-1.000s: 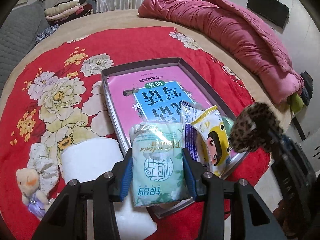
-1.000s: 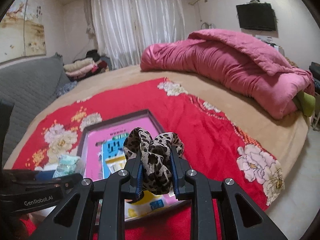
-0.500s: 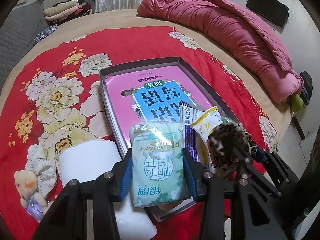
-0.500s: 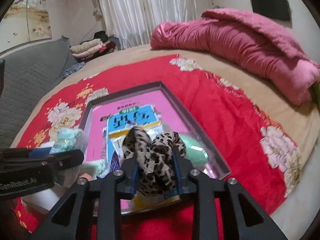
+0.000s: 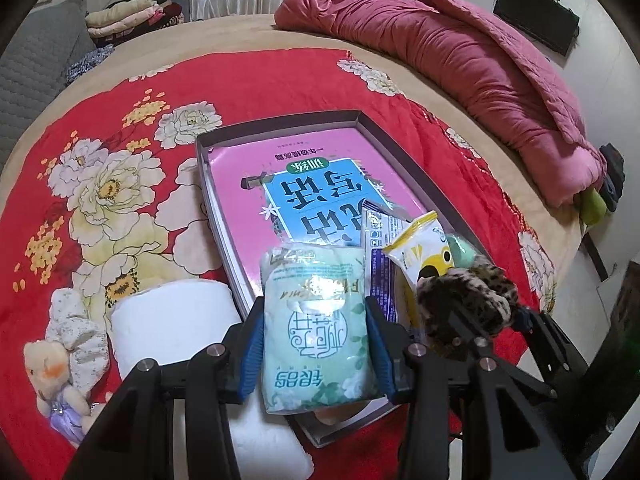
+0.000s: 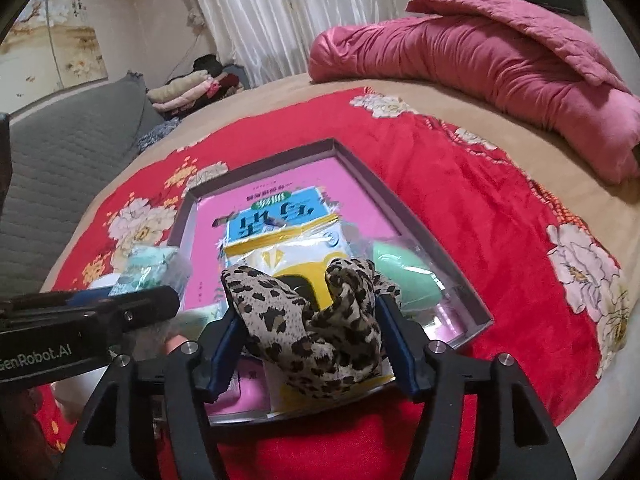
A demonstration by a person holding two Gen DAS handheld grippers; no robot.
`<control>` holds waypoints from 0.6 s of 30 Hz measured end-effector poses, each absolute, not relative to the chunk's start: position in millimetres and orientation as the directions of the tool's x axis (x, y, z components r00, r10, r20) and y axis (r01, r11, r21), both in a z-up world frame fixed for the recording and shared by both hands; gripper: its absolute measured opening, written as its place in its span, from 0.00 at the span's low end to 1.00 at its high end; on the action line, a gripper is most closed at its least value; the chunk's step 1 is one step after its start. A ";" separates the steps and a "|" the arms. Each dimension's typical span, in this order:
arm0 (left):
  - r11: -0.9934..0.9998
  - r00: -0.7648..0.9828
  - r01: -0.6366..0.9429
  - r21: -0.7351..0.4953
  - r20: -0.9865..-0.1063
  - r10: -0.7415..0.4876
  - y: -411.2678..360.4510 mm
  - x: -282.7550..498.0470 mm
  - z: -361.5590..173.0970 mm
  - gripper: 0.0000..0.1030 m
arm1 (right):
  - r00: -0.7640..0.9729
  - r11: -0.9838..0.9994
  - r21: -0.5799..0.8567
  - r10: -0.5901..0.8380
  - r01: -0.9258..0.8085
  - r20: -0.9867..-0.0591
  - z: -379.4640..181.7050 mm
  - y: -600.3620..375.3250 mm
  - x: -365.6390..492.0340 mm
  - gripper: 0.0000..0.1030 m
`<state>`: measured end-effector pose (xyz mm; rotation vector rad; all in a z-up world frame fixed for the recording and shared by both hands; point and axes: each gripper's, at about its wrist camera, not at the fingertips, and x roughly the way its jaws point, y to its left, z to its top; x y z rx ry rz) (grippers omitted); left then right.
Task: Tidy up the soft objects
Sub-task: 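Lower the leopard scrunchie into the tray and open the right tool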
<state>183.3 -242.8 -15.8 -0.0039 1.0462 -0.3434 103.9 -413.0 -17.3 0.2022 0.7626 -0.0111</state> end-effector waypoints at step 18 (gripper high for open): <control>0.943 0.426 0.286 -0.170 -0.859 -0.284 -245.5 189.1 -23.9 0.48 | 0.800 0.971 0.168 -0.034 0.167 -0.599 6.9 -427.6 105.3 0.73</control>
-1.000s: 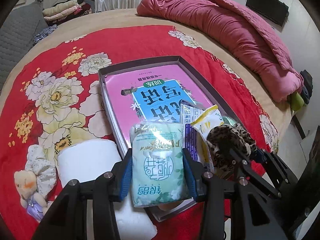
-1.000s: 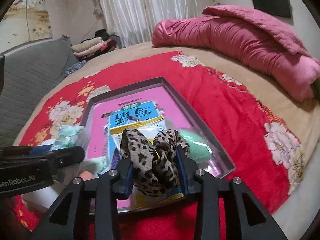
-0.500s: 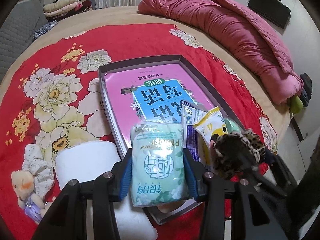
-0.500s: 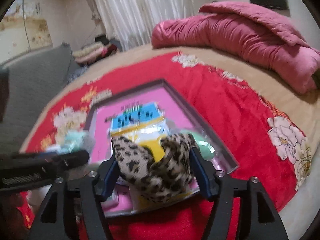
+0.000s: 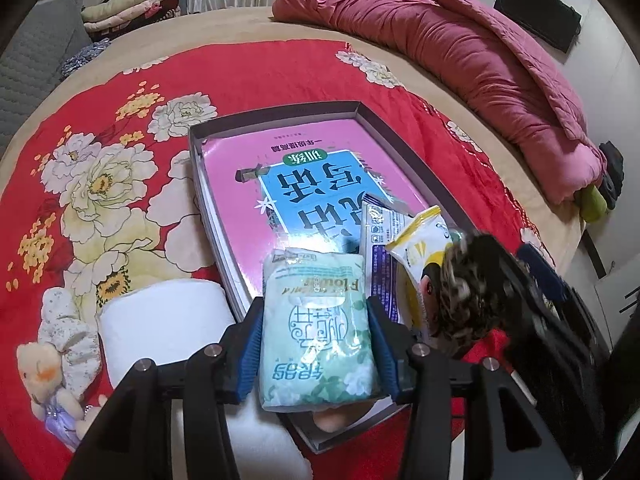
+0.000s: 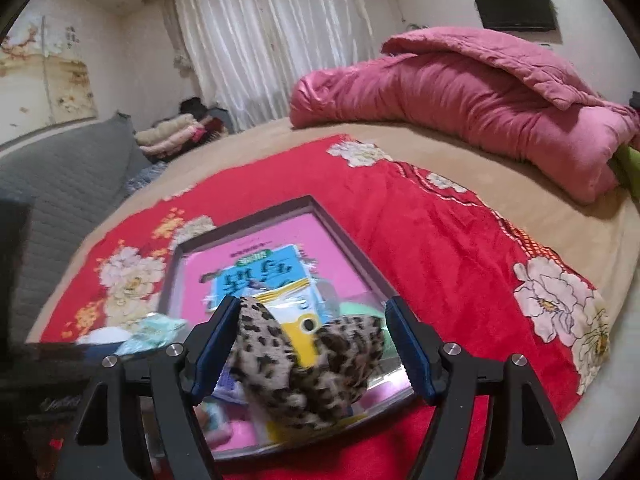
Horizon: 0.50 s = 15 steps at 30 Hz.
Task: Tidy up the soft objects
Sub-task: 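Lower the leopard scrunchie into the tray and open the right tool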
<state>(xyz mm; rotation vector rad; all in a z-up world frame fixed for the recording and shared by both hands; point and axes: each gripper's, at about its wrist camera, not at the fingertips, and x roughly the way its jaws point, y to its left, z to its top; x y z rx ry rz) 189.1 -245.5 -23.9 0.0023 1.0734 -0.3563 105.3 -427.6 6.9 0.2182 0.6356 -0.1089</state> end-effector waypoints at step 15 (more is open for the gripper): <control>0.937 0.404 0.312 -0.156 -0.871 -0.279 -243.9 196.1 -27.8 0.49 | 0.756 0.972 0.151 -0.038 0.180 -0.653 10.0 -439.6 198.2 0.73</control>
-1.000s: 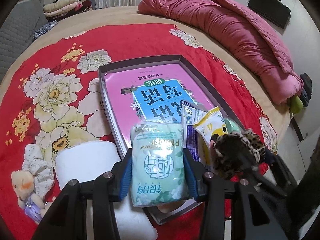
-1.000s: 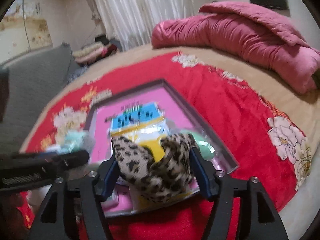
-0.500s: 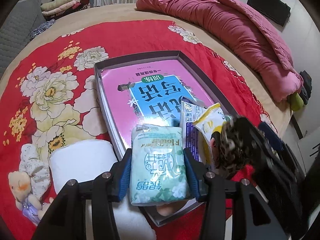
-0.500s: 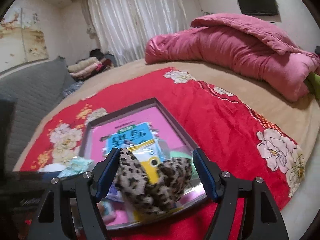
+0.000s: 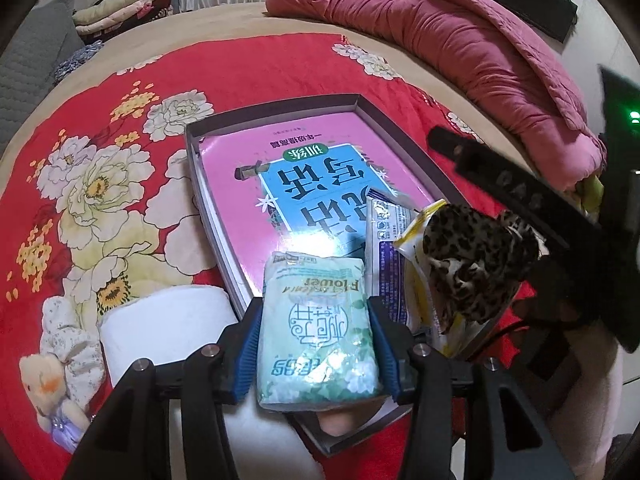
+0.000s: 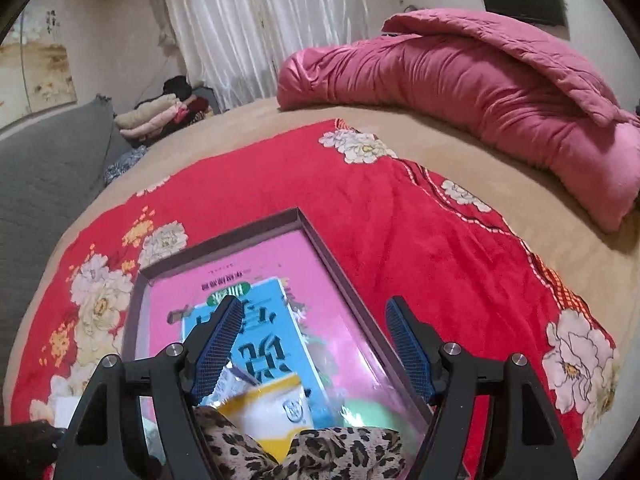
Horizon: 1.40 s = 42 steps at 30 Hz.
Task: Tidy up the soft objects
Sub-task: 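Lower the leopard scrunchie into the tray and open the right tool, then lower the green tissue pack into the tray and open the left tool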
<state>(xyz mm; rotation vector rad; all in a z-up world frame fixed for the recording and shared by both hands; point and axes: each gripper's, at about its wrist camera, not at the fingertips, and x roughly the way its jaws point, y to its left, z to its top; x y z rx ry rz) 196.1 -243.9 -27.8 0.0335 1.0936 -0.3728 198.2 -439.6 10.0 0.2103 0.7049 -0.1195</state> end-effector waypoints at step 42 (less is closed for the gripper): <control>0.938 0.413 0.305 -0.166 -0.864 -0.287 -246.1 186.2 -26.5 0.53 | 0.861 0.953 0.234 -0.048 0.191 -0.506 57.1 -474.0 75.5 0.74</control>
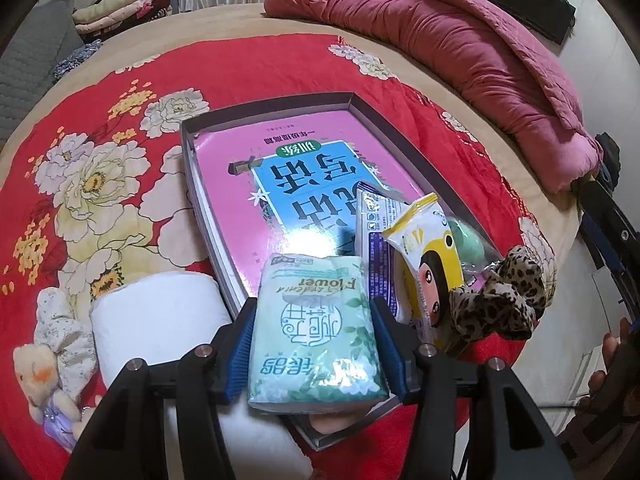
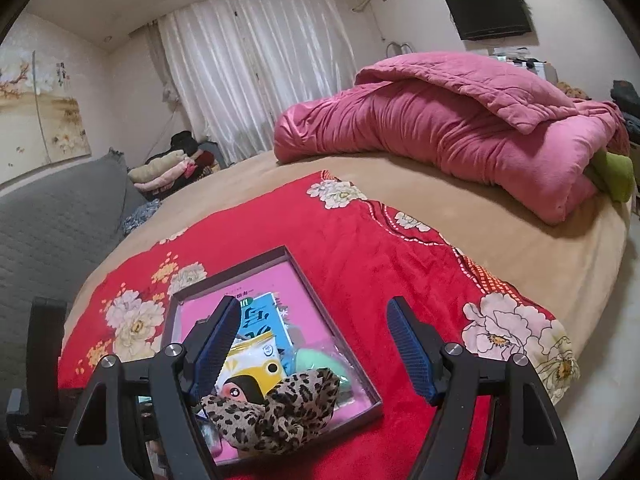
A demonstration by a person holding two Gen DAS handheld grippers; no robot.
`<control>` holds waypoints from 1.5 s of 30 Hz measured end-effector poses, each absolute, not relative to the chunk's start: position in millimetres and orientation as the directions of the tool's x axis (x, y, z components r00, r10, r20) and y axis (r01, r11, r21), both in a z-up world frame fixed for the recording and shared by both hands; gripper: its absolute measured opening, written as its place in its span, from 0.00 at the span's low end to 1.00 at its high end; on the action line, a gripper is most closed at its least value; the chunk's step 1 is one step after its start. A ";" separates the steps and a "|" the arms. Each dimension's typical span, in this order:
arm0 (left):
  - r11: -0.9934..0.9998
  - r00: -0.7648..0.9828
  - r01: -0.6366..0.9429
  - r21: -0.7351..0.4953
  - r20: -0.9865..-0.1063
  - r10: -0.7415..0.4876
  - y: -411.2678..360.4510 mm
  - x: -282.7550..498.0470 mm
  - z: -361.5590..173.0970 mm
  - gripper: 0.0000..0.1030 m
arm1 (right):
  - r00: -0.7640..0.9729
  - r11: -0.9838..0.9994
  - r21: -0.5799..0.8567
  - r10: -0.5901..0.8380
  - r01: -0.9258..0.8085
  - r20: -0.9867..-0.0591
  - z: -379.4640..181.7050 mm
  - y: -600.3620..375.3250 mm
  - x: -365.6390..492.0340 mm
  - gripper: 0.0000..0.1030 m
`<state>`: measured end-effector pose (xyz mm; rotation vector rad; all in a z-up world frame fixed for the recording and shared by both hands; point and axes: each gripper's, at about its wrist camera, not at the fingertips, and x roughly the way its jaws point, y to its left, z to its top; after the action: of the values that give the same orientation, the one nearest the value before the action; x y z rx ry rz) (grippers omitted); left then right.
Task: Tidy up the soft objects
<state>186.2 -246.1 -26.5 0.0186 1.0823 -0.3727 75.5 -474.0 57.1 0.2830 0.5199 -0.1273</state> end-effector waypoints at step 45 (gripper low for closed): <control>0.924 0.477 0.289 -0.250 -0.799 -0.365 -196.9 131.2 11.6 0.53 | 0.616 0.977 -0.081 -0.187 0.196 -0.765 -30.5 -443.0 127.0 0.74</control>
<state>131.2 -196.9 11.6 -0.0842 0.9959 -0.4002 127.0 -443.0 -30.5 0.0113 0.8800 -0.2205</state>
